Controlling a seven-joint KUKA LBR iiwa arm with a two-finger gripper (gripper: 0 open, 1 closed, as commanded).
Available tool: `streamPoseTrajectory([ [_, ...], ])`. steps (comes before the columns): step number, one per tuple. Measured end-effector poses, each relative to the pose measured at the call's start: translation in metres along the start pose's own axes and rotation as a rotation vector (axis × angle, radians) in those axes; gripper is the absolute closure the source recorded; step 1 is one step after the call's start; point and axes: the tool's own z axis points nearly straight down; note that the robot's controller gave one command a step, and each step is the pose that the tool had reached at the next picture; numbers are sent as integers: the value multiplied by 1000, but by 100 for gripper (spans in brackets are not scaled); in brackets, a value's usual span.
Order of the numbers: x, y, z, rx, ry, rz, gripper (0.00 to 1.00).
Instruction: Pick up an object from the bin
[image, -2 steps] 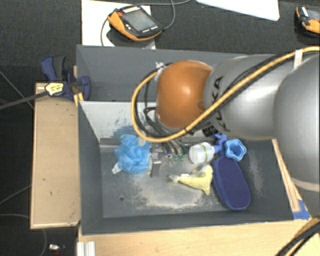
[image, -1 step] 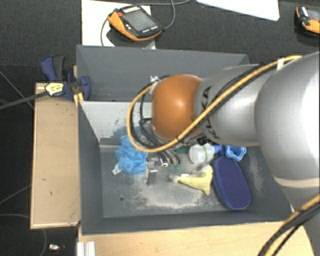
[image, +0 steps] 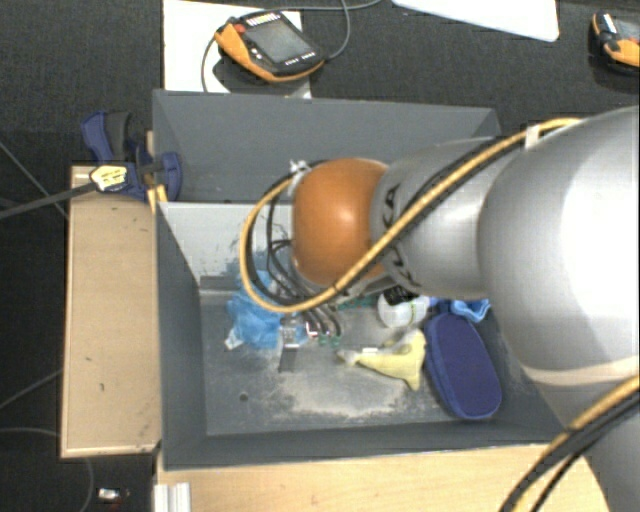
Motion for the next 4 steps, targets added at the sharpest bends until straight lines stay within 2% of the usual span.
streamPoseTrajectory([
  [1, 0, 3, 4, 1, -3, -229, 0],
  [2, -3, 17, 19, -3, -8, 37, 0],
  [3, 4, 13, 21, -8, -13, 237, 0],
  [4, 1, 12, 25, -11, -17, 434, 0],
])
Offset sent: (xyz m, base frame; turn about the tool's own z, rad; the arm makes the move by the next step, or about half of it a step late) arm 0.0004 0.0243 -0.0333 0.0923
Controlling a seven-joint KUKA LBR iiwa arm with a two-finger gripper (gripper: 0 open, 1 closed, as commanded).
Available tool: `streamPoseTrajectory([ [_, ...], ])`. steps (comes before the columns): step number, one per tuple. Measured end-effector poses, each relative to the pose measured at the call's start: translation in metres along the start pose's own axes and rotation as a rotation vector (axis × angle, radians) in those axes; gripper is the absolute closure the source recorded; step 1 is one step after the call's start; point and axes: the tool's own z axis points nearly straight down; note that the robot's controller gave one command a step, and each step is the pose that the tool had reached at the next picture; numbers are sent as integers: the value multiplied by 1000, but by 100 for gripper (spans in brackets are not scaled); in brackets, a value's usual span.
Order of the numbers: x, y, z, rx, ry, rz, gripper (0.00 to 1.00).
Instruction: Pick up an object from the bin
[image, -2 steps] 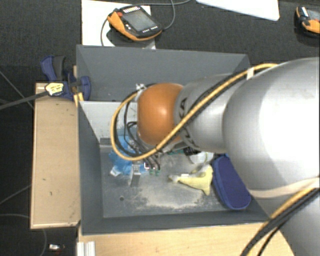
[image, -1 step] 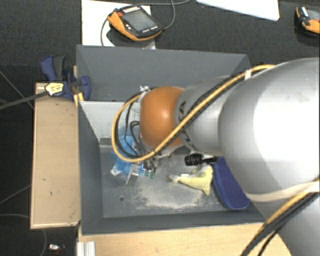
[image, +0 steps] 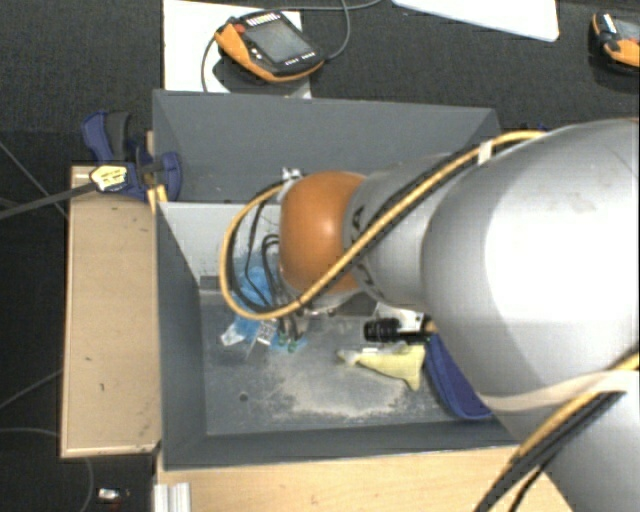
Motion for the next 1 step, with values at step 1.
streamPoseTrajectory([
  [1, -8, -10, -47, 5, 5, -180, 0],
])
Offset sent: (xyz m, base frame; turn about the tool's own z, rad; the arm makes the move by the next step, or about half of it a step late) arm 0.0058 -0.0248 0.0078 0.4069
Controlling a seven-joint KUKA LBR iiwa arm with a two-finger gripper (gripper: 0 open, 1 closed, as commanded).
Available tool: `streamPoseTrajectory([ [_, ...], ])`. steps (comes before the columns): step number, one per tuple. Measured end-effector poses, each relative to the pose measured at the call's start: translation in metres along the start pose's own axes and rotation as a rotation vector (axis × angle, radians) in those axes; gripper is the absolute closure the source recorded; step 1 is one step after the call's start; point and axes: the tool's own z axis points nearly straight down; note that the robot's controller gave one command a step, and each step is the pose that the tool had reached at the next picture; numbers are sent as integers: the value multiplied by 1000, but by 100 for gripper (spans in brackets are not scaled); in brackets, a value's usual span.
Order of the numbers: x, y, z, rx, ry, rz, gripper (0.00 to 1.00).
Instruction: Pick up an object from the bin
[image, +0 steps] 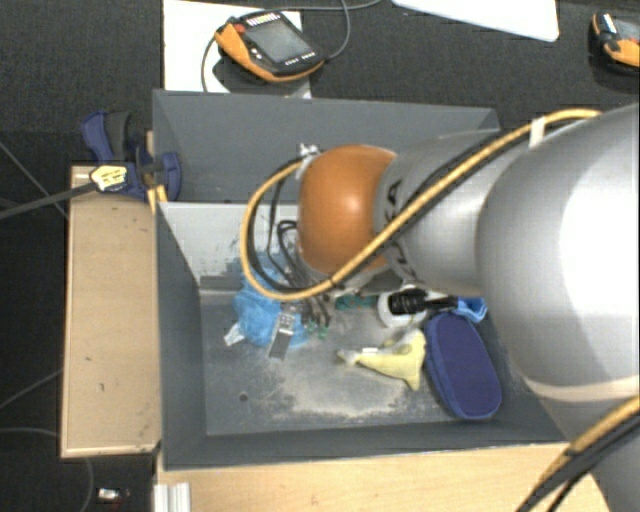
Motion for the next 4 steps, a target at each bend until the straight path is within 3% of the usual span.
streamPoseTrajectory([
  [1, -5, -5, 8, -3, -2, 359, 0],
  [2, 1, -3, 17, 0, 0, 441, 0],
  [3, 0, -1, 22, -1, -1, 139, 0],
  [4, -8, 0, -35, 0, 1, 286, 0],
])
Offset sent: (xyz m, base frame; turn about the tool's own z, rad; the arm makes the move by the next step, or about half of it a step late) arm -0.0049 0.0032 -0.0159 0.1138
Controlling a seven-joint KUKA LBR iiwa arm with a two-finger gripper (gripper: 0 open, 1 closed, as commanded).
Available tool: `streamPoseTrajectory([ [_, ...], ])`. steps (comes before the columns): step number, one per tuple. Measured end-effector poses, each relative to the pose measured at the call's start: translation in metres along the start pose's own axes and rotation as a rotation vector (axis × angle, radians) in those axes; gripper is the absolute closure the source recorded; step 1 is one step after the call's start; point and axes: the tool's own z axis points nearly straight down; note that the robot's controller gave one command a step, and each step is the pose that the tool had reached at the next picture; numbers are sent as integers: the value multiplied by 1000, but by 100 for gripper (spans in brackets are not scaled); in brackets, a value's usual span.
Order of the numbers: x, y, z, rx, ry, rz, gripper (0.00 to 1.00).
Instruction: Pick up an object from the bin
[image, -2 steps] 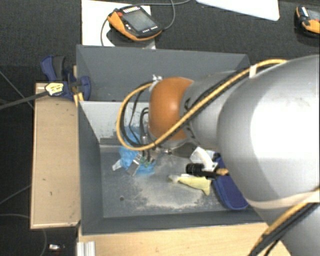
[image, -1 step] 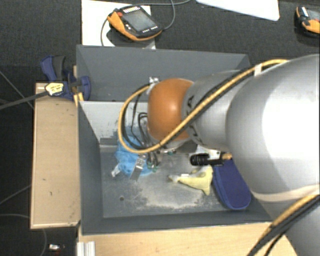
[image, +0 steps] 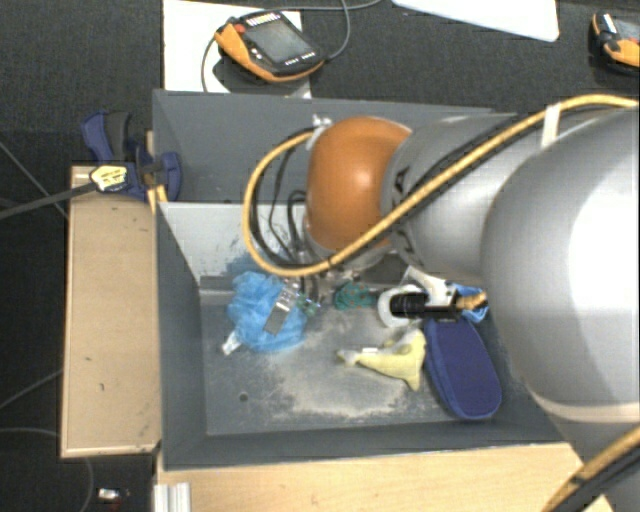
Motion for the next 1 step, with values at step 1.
streamPoseTrajectory([
  [1, 5, 3, 39, -7, -7, -88, 0],
])
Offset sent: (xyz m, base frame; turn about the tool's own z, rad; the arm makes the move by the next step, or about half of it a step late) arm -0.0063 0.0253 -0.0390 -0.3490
